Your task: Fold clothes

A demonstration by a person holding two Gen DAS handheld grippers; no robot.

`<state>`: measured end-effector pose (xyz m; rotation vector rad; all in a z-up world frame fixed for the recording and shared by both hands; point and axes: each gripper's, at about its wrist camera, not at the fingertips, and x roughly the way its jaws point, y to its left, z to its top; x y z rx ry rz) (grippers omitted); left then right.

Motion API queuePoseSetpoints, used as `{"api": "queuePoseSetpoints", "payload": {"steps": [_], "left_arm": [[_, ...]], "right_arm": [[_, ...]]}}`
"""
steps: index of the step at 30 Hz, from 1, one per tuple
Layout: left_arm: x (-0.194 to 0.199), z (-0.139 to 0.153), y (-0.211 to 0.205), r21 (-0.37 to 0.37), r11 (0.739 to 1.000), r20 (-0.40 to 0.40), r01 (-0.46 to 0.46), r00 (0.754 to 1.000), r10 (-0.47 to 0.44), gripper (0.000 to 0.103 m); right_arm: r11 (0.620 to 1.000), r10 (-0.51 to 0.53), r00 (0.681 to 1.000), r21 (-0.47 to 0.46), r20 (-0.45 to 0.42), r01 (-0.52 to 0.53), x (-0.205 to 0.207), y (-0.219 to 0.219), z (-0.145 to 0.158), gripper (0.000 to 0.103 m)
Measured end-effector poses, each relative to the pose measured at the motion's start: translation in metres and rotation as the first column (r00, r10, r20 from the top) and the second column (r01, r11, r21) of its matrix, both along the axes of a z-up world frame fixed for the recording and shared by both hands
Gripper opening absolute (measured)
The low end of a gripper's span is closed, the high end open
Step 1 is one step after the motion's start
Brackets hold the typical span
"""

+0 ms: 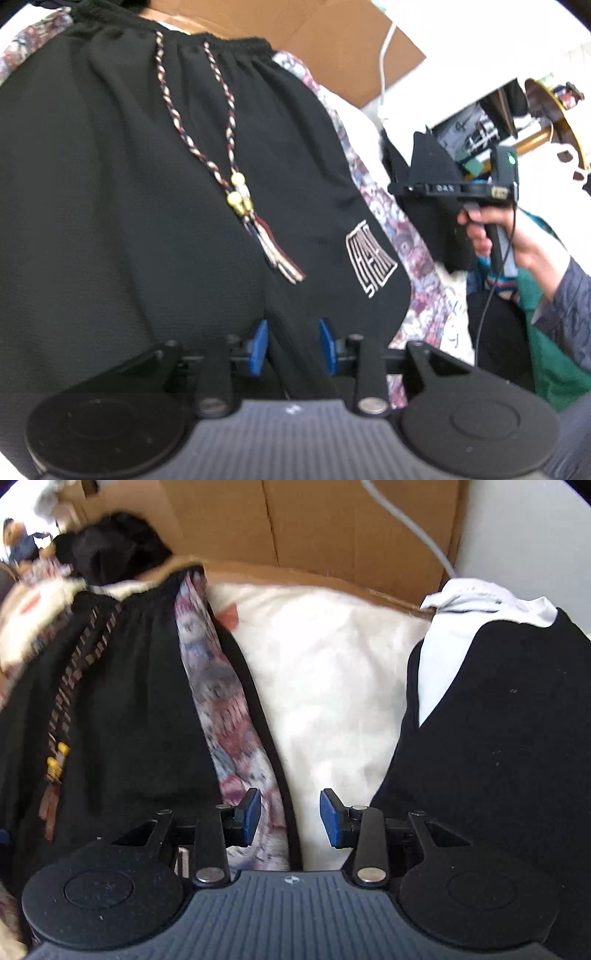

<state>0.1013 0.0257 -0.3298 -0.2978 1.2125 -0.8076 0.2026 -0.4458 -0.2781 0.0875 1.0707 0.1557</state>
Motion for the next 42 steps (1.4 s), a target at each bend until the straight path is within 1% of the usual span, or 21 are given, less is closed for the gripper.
{"api": "queuePoseSetpoints", "payload": {"steps": [3, 7, 9, 13, 17, 19, 21, 23, 24, 25, 27, 28, 29, 30, 32, 33, 35, 39, 42], "left_arm": [[0.010, 0.006, 0.007, 0.001, 0.999, 0.021, -0.034, 0.999, 0.034, 0.034], [0.025, 0.013, 0.014, -0.020, 0.996, 0.036, -0.093, 0.995, 0.093, 0.035], [0.030, 0.015, 0.016, -0.022, 0.994, 0.047, -0.105, 0.993, 0.106, 0.036], [0.037, 0.015, 0.024, -0.015, 0.992, 0.063, -0.126, 0.990, 0.127, 0.038], [0.042, 0.012, 0.034, -0.010, 0.987, 0.059, -0.160, 0.985, 0.160, 0.039], [0.043, 0.009, 0.040, -0.003, 0.985, 0.055, -0.174, 0.983, 0.174, 0.039], [0.044, 0.007, 0.043, 0.003, 0.982, 0.048, -0.189, 0.981, 0.188, 0.039], [0.047, 0.004, 0.047, 0.007, 0.980, 0.039, -0.198, 0.979, 0.198, 0.040], [0.048, 0.003, 0.048, 0.010, 0.979, 0.034, -0.203, 0.979, 0.203, 0.041], [0.049, 0.000, 0.050, 0.015, 0.978, 0.026, -0.208, 0.978, 0.208, 0.042], [0.050, -0.005, 0.052, 0.035, 0.977, 0.027, -0.209, 0.978, 0.208, 0.042], [0.052, -0.007, 0.053, 0.049, 0.977, 0.029, -0.208, 0.978, 0.206, 0.042], [0.053, -0.010, 0.054, 0.067, 0.976, 0.031, -0.208, 0.978, 0.206, 0.042], [0.053, -0.011, 0.055, 0.074, 0.975, 0.031, -0.210, 0.978, 0.208, 0.042], [0.055, -0.013, 0.060, 0.080, 0.972, 0.026, -0.223, 0.975, 0.222, 0.042], [0.055, -0.013, 0.062, 0.079, 0.971, 0.028, -0.228, 0.974, 0.226, 0.042], [0.056, -0.009, 0.070, 0.075, 0.968, 0.051, -0.241, 0.970, 0.238, 0.042], [0.056, 0.000, 0.090, 0.099, 0.955, 0.085, -0.281, 0.958, 0.273, 0.042], [0.051, 0.005, 0.109, 0.110, 0.940, 0.095, -0.322, 0.945, 0.312, 0.043]], "right_arm": [[1.000, -0.011, 0.999, 0.022, 0.041, 0.010, 0.005, -0.003, 0.010, 0.040], [0.999, 0.034, 0.995, 0.018, 0.089, -0.035, 0.026, 0.002, 0.014, 0.040], [0.999, 0.050, 0.994, 0.011, 0.094, -0.051, 0.037, 0.005, 0.013, 0.040], [0.995, 0.100, 0.992, 0.015, 0.080, -0.102, 0.072, 0.022, 0.009, 0.040], [0.989, 0.148, 0.987, 0.005, 0.066, -0.149, 0.094, 0.044, 0.010, 0.040], [0.986, 0.169, 0.984, -0.018, 0.049, -0.169, 0.105, 0.055, 0.007, 0.039], [0.985, 0.167, 0.986, -0.054, 0.015, -0.166, 0.113, 0.063, -0.001, 0.039], [0.985, 0.157, 0.987, -0.067, -0.020, -0.158, 0.119, 0.066, -0.012, 0.035], [0.984, 0.157, 0.987, -0.080, -0.029, -0.159, 0.121, 0.067, -0.016, 0.029], [0.981, 0.156, 0.987, -0.109, -0.036, -0.160, 0.122, 0.068, -0.022, 0.026], [0.978, 0.147, 0.989, -0.144, -0.031, -0.150, 0.123, 0.068, -0.026, 0.023], [0.977, 0.133, 0.991, -0.165, -0.019, -0.134, 0.124, 0.066, -0.026, 0.017], [0.975, 0.119, 0.993, -0.187, -0.006, -0.118, 0.124, 0.065, -0.026, 0.013], [0.973, 0.101, 0.995, -0.210, 0.007, -0.097, 0.125, 0.063, -0.025, 0.001], [0.963, 0.049, 0.998, -0.268, 0.035, -0.038, 0.127, 0.053, -0.021, 0.001], [0.961, 0.024, 0.999, -0.277, 0.047, -0.010, 0.127, 0.048, -0.019, 0.001], [0.976, 0.005, 0.998, -0.218, 0.055, 0.007, 0.126, 0.039, -0.013, 0.002], [0.988, 0.072, 0.996, -0.142, 0.057, -0.064, 0.115, 0.043, -0.004, 0.003], [0.990, 0.089, 0.994, -0.115, 0.055, -0.082, 0.110, 0.051, -0.002, 0.006]]}}
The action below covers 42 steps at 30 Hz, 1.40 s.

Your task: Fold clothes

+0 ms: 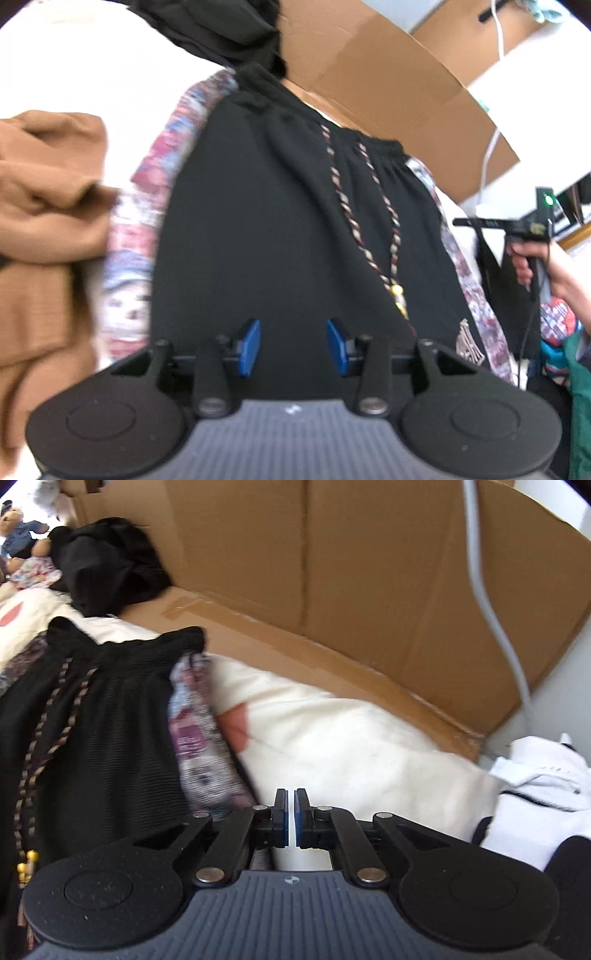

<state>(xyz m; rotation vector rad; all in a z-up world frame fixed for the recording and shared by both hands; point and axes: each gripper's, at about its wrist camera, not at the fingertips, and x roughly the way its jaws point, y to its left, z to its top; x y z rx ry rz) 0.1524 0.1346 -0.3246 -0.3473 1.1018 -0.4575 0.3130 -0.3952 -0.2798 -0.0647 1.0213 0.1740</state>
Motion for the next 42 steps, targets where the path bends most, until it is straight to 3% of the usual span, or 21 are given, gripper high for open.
{"api": "queuePoseSetpoints", "payload": {"steps": [3, 7, 10, 15, 20, 22, 23, 25, 27, 32, 35, 42], "left_arm": [[-0.007, 0.008, 0.018, 0.016, 0.999, 0.012, -0.037, 0.999, 0.037, 0.044], [-0.019, 0.019, 0.048, 0.033, 0.996, 0.029, -0.077, 0.997, 0.076, 0.046], [-0.023, 0.025, 0.066, 0.068, 0.994, 0.043, -0.085, 0.996, 0.082, 0.046], [-0.026, 0.013, 0.073, 0.090, 0.995, -0.021, -0.045, 0.999, 0.047, 0.045], [-0.030, -0.010, 0.068, 0.101, 0.995, -0.058, -0.002, 0.998, 0.008, 0.045], [-0.033, -0.016, 0.069, 0.059, 0.998, -0.069, -0.002, 0.998, 0.006, 0.044], [-0.032, -0.019, 0.068, 0.035, 0.999, -0.080, 0.006, 0.997, -0.003, 0.043], [-0.032, -0.024, 0.068, 0.022, 1.000, -0.092, 0.003, 0.996, -0.001, 0.025], [-0.030, -0.027, 0.070, -0.015, 0.999, -0.103, -0.032, 0.994, 0.031, 0.005], [-0.029, -0.002, 0.060, -0.022, 0.998, -0.032, 0.055, 0.998, -0.055, 0.002], [-0.025, 0.018, 0.051, -0.066, 0.995, 0.003, 0.076, 0.997, -0.076, 0.002], [-0.016, 0.029, -0.006, -0.074, 0.984, 0.026, 0.161, 0.987, -0.159, 0.002]], "right_arm": [[0.999, 0.020, 1.000, 0.028, -0.008, -0.020, -0.006, 0.009, 0.006, 0.012], [0.996, 0.053, 0.999, 0.072, -0.011, -0.052, -0.011, 0.022, 0.021, 0.032], [0.992, 0.065, 0.998, 0.109, 0.006, -0.066, -0.018, 0.032, 0.034, 0.034], [0.987, 0.119, 0.993, 0.109, 0.001, -0.118, -0.032, 0.054, 0.058, 0.034], [0.977, 0.212, 0.976, 0.032, -0.057, -0.211, -0.047, 0.088, 0.094, 0.037], [0.969, 0.246, 0.967, 0.017, -0.070, -0.246, -0.052, 0.103, 0.105, 0.037], [0.965, 0.261, 0.963, 0.022, -0.072, -0.260, -0.055, 0.110, 0.108, 0.037], [0.955, 0.296, 0.952, 0.043, -0.074, -0.294, -0.061, 0.128, 0.115, 0.038], [0.946, 0.322, 0.944, 0.071, -0.072, -0.317, -0.067, 0.141, 0.114, 0.038], [0.919, 0.384, 0.918, 0.140, -0.101, -0.369, -0.084, 0.171, 0.085, 0.038], [0.914, 0.395, 0.909, 0.158, -0.134, -0.374, -0.089, 0.178, 0.062, 0.038], [0.899, 0.339, 0.932, 0.337, -0.132, -0.279, -0.103, 0.178, 0.031, 0.038]]}}
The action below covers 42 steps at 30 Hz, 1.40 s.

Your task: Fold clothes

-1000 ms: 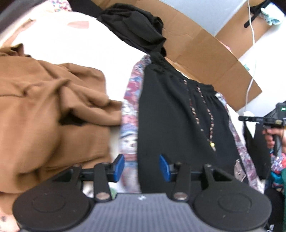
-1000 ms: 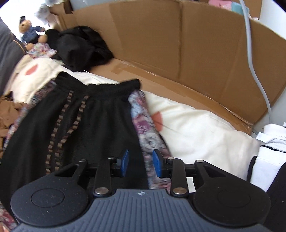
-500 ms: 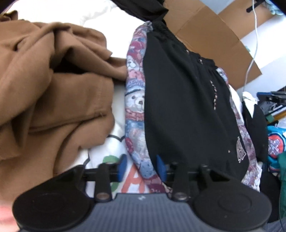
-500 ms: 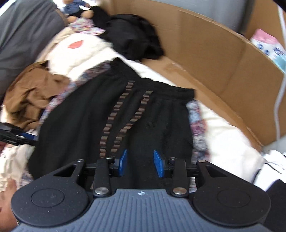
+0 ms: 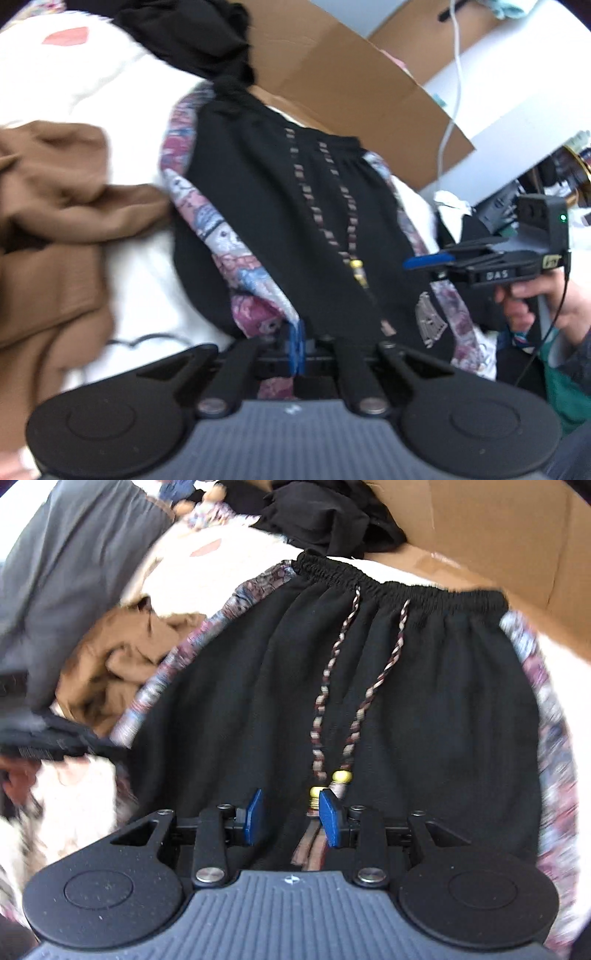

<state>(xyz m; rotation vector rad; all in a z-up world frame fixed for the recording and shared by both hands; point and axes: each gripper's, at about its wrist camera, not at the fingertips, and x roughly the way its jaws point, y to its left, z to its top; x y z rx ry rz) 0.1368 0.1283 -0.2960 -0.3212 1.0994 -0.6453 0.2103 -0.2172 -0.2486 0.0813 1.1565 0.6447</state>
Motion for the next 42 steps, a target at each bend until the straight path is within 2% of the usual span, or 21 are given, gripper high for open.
{"api": "queuePoseSetpoints", "payload": {"steps": [3, 5, 9, 10, 13, 21, 28, 36, 41, 42], "left_arm": [[0.000, -0.005, -0.019, 0.013, 1.000, -0.008, 0.014, 1.000, -0.014, 0.003], [0.001, -0.012, -0.034, 0.039, 0.999, -0.024, 0.023, 0.999, -0.022, 0.010], [-0.001, -0.022, -0.050, 0.056, 0.997, -0.056, 0.043, 0.998, -0.040, 0.031], [-0.003, -0.021, -0.050, 0.053, 0.997, -0.048, 0.049, 0.998, -0.046, 0.038], [-0.008, -0.014, -0.045, 0.057, 0.996, -0.012, 0.071, 0.997, -0.071, 0.048], [-0.013, 0.005, -0.006, 0.070, 0.997, 0.039, 0.027, 0.999, -0.030, 0.049], [-0.012, 0.007, 0.029, 0.014, 0.998, 0.045, -0.064, 0.997, 0.063, 0.048], [0.005, 0.005, 0.016, -0.060, 0.998, 0.046, -0.005, 0.999, 0.007, 0.048], [0.002, 0.001, 0.012, -0.080, 0.997, 0.057, 0.014, 0.998, -0.009, 0.048], [-0.001, -0.001, 0.012, -0.082, 0.996, 0.060, 0.018, 0.998, -0.013, 0.048]], "right_arm": [[1.000, 0.029, 0.999, 0.011, -0.014, -0.028, -0.010, 0.008, -0.004, 0.038], [0.999, 0.052, 0.998, 0.017, -0.027, -0.052, -0.016, 0.012, -0.005, 0.038], [0.996, 0.079, 0.996, 0.033, -0.036, -0.078, -0.023, 0.016, -0.007, 0.038], [0.996, 0.085, 0.996, 0.033, -0.038, -0.084, -0.024, 0.017, -0.007, 0.038], [0.995, 0.099, 0.994, 0.026, -0.042, -0.098, -0.025, 0.017, -0.008, 0.038], [0.994, 0.107, 0.993, 0.002, -0.039, -0.107, -0.023, 0.021, -0.011, 0.038], [0.987, 0.163, 0.987, 0.013, -0.005, -0.163, -0.030, 0.046, -0.005, 0.038], [0.969, 0.241, 0.970, 0.073, -0.028, -0.238, -0.028, 0.103, -0.006, 0.038], [0.967, 0.254, 0.966, 0.030, -0.038, -0.253, -0.026, 0.127, -0.020, 0.038], [0.967, 0.253, 0.966, 0.022, -0.047, -0.252, -0.025, 0.129, -0.024, 0.034]]}}
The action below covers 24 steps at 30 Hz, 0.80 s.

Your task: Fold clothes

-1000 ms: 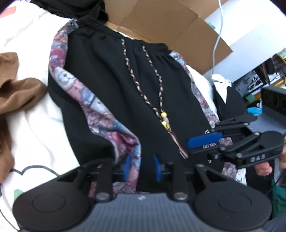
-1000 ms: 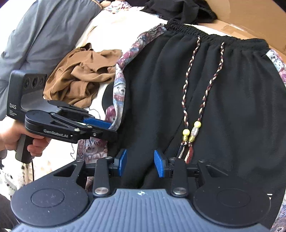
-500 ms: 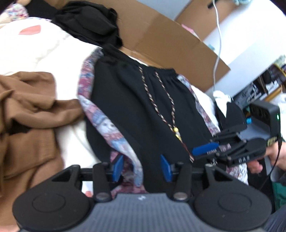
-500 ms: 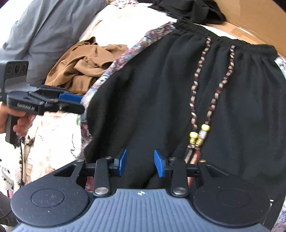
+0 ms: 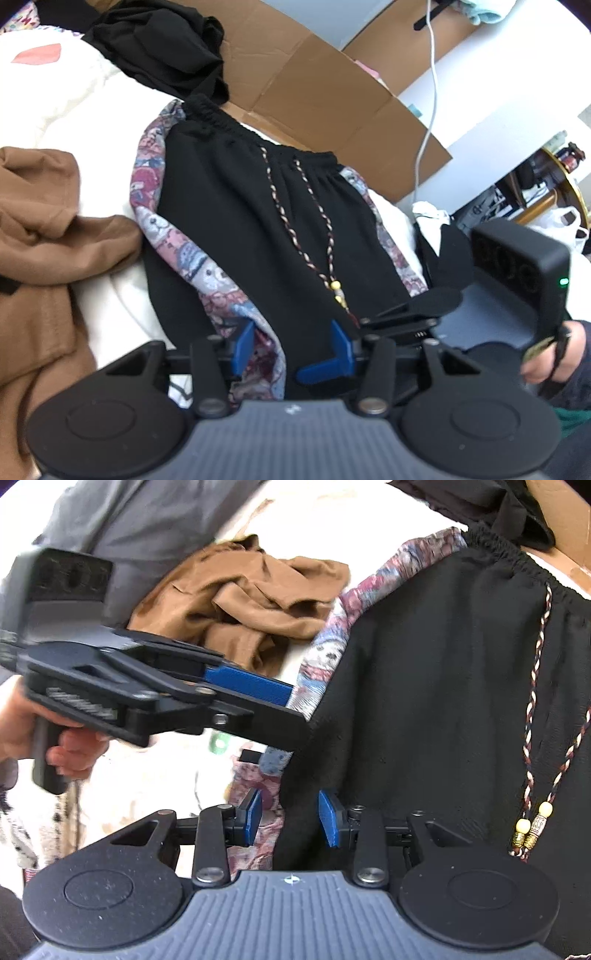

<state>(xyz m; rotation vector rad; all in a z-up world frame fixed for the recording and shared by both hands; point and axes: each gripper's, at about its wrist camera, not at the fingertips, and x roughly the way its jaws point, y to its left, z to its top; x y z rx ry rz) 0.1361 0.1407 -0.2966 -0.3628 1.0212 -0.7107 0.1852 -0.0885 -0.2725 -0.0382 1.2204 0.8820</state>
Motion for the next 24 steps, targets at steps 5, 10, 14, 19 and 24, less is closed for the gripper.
{"api": "queuePoseSetpoints", "payload": {"steps": [5, 10, 14, 19, 24], "left_arm": [[-0.012, -0.008, 0.008, 0.008, 1.000, -0.007, 0.012, 1.000, -0.012, 0.048], [-0.023, -0.012, 0.027, 0.084, 0.996, 0.027, 0.012, 1.000, -0.015, 0.050], [-0.033, -0.023, 0.043, 0.139, 0.990, 0.023, 0.024, 0.999, -0.027, 0.050], [-0.043, -0.033, 0.044, 0.235, 0.969, 0.051, 0.072, 0.995, -0.086, 0.050], [-0.050, -0.032, 0.028, 0.331, 0.933, 0.145, 0.140, 0.970, -0.197, 0.050]], "right_arm": [[0.999, -0.009, 1.000, -0.048, -0.015, 0.008, 0.002, 0.003, -0.013, 0.015], [0.996, -0.018, 1.000, -0.084, -0.020, 0.017, 0.002, 0.003, -0.018, 0.015], [0.995, -0.017, 1.000, -0.094, -0.021, 0.015, 0.002, 0.005, -0.020, 0.015], [0.995, -0.015, 1.000, -0.103, -0.020, 0.013, 0.002, 0.007, -0.026, 0.015], [0.995, -0.019, 0.999, -0.102, -0.028, 0.016, 0.002, 0.008, -0.029, 0.015]]}}
